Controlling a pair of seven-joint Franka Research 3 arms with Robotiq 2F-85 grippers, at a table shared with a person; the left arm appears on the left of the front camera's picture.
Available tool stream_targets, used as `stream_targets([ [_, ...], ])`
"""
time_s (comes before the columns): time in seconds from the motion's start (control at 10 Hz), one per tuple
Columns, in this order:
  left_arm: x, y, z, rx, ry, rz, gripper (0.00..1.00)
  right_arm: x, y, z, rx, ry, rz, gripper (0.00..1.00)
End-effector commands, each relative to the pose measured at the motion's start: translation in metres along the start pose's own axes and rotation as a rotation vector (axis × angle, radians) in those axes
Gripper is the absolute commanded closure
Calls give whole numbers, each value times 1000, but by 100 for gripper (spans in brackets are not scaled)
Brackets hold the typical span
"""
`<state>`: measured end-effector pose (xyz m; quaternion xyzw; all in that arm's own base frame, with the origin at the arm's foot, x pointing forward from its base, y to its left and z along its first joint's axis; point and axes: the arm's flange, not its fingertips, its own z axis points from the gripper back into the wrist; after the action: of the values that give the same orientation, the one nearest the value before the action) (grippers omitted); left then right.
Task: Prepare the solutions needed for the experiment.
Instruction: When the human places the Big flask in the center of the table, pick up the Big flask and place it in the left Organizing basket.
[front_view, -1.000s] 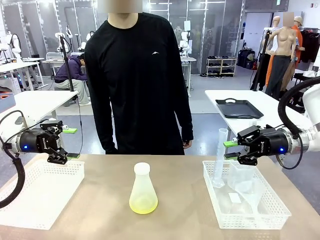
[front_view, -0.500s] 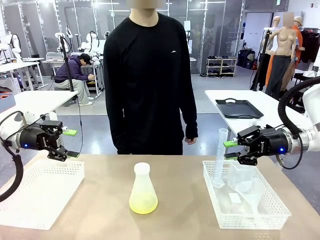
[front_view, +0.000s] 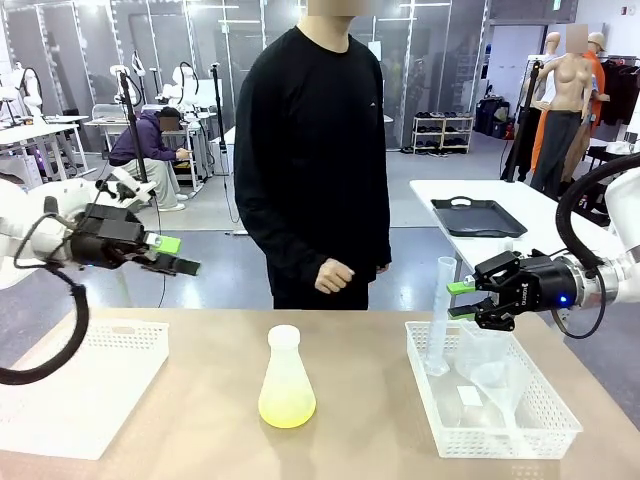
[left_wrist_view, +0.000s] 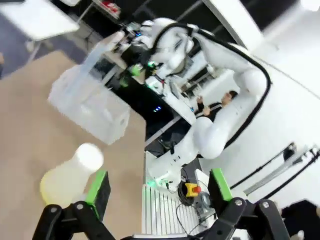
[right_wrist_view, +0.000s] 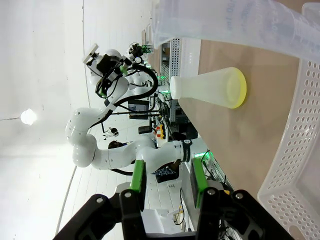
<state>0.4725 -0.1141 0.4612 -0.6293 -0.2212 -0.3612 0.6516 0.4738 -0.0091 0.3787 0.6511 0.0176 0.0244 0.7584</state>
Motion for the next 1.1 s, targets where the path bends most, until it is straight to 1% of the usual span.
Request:
stream_targets([
  [0.0, -2, 10, -18, -90, 34, -136, 0, 0, 1, 1, -10, 8, -2, 53],
  [0.1, 1, 13, -29, -95, 66, -170, 0, 0, 1, 1, -10, 8, -2, 53],
  [0.2, 2, 11, -33, -146, 35, -65, 0, 0, 1, 1, -10, 8, -2, 53],
  [0.3, -1, 2, -31, -64, 38, -127, 0, 0, 1, 1, -10, 8, -2, 53],
  [0.5, -1, 2, -31, -64, 38, -127, 0, 0, 1, 1, -10, 8, -2, 53],
  [0.6, -4, 7, -36, -89, 41, -119, 0, 0, 1, 1, -10, 8, -2, 53],
  [0.7, 7, 28, -52, -144, 66, -206, 0, 0, 1, 1, -10, 8, -2, 53],
  [0.8, 29, 46, -61, -149, 38, -345, 0, 0, 1, 1, -10, 8, -2, 53],
  [0.9, 47, 65, -60, -124, 24, -438, 0, 0, 1, 1, -10, 8, -2, 53],
  [1.0, 56, 79, -65, -180, 41, -477, 0, 0, 1, 1, -10, 8, -2, 53],
])
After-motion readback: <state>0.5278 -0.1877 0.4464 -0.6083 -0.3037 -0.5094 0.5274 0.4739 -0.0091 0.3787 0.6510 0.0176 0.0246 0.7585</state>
